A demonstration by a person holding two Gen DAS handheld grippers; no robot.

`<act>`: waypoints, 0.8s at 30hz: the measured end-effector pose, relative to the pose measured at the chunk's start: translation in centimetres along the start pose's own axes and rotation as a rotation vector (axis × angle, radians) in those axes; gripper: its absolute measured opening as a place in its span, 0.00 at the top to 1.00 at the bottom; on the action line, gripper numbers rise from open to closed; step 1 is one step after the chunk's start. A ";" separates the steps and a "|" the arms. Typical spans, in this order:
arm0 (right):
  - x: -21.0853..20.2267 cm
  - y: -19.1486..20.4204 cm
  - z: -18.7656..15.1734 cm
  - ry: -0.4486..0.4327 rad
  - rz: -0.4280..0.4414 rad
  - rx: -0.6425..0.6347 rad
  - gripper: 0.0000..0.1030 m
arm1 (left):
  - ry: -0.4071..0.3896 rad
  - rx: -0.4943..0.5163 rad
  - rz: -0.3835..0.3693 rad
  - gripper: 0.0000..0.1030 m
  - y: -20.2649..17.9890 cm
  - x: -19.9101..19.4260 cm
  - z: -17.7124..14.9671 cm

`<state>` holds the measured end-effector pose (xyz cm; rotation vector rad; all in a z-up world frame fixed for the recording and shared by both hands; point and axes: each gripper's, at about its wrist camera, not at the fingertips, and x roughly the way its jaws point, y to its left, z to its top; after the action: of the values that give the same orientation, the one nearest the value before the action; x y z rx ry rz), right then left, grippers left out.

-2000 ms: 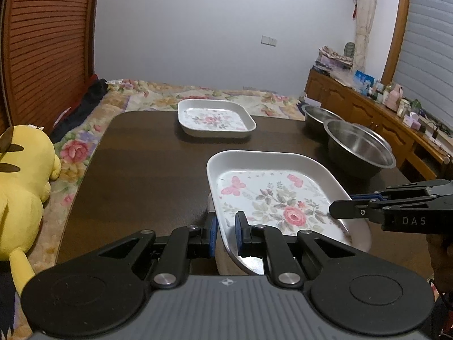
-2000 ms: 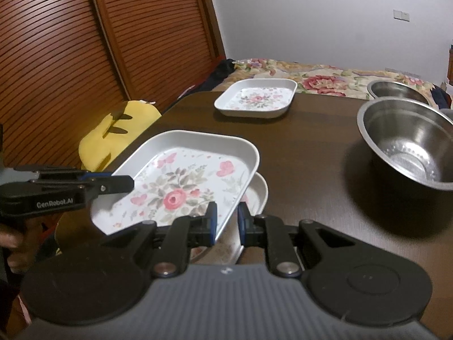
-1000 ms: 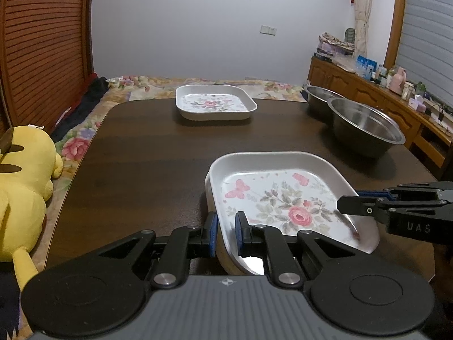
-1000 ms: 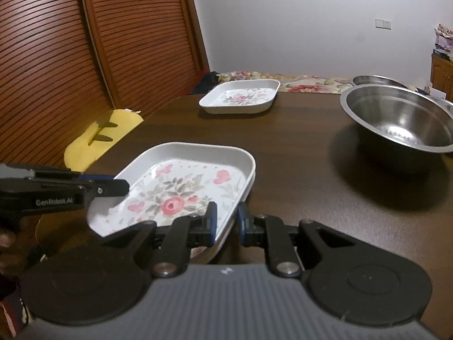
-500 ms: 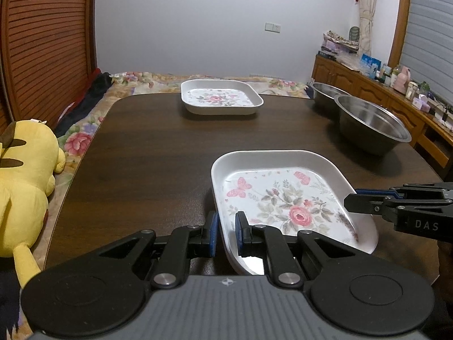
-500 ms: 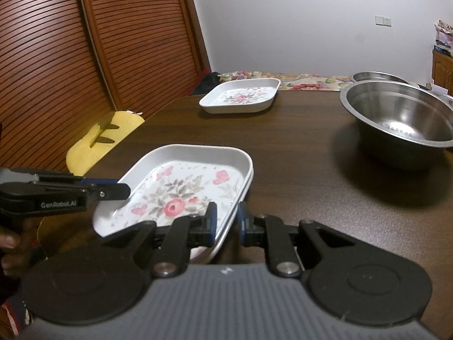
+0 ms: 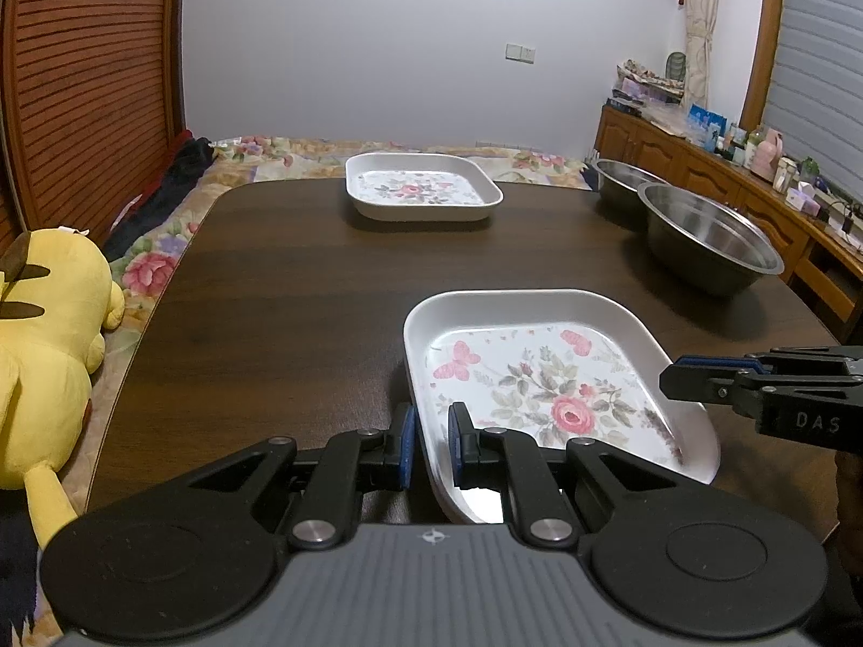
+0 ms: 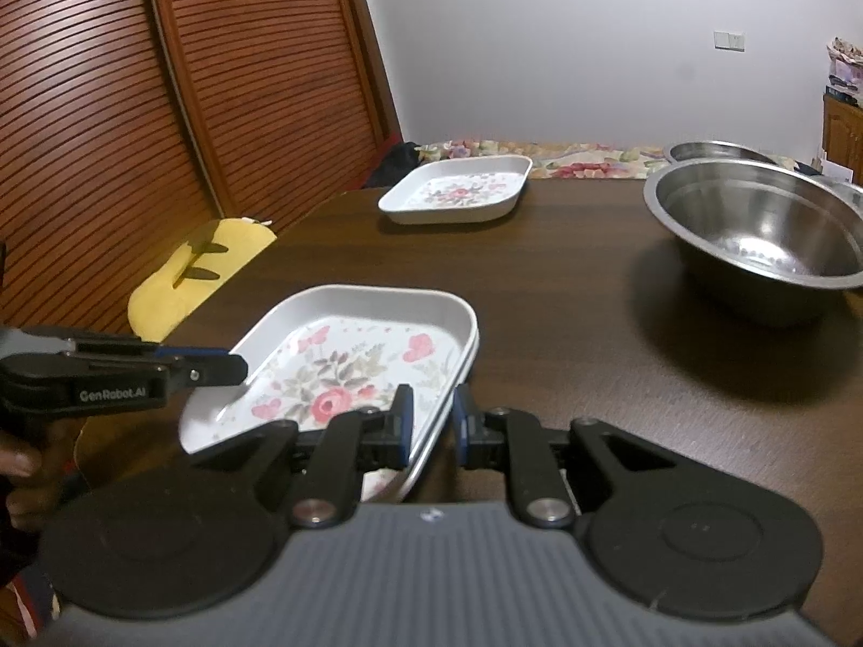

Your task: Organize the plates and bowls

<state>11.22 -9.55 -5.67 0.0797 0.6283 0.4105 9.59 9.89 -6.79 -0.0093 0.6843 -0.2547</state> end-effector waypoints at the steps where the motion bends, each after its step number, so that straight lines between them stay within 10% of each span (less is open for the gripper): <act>1: -0.1 0.0 0.1 -0.003 0.000 -0.001 0.83 | -0.002 -0.001 0.000 0.85 0.1 -0.1 0.1; 16: -0.8 -0.8 5.4 -0.054 -0.007 -0.085 0.82 | -0.063 0.044 0.014 0.85 0.1 -0.7 4.0; 24: 1.8 -1.8 10.2 -0.038 0.011 -0.129 0.65 | -0.096 0.065 0.037 0.82 1.3 1.0 8.5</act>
<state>19.17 -9.93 1.24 -0.0317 0.5633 0.4583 15.92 10.31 -0.93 0.0527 0.5802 -0.2393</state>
